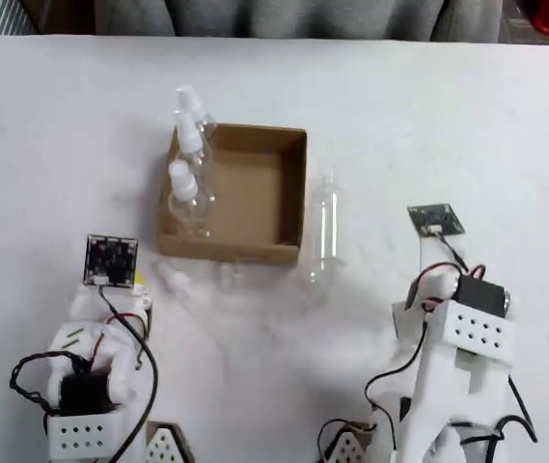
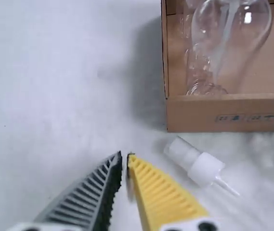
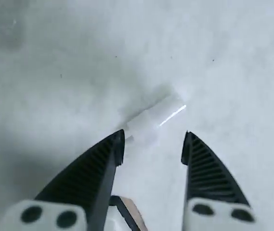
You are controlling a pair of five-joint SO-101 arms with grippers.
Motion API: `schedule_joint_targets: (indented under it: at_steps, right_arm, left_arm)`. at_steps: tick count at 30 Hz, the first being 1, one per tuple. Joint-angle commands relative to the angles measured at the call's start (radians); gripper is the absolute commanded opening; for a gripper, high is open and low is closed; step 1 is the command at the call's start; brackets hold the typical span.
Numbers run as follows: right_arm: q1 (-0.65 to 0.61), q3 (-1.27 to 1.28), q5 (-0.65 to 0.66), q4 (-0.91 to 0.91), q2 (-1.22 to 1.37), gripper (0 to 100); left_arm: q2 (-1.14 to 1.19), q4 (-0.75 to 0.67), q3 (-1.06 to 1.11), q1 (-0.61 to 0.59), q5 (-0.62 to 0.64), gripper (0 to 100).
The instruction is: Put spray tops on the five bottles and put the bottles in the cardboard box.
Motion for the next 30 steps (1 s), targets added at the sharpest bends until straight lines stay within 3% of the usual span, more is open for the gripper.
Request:
schedule_joint_targets:
  at_steps: [1, 5, 17, 30]
  right_arm:
    - [0.024, 0.021, -0.018, -0.061, -0.022, 17.0]
    - [0.022, 0.083, -0.081, -0.145, -0.021, 17.0]
    - [0.068, 0.114, -0.08, -0.163, -0.012, 17.0]
    - [0.064, 0.14, -0.08, -0.367, 0.291, 13.5]
  left_arm:
    - [-0.019, 0.002, -0.003, -0.01, -0.011, 2]
    - [-0.019, 0.002, -0.003, -0.01, -0.011, 2]
    - [-0.019, 0.003, -0.003, -0.01, -0.011, 2]
    - [-0.019, 0.003, -0.003, -0.01, -0.011, 2]
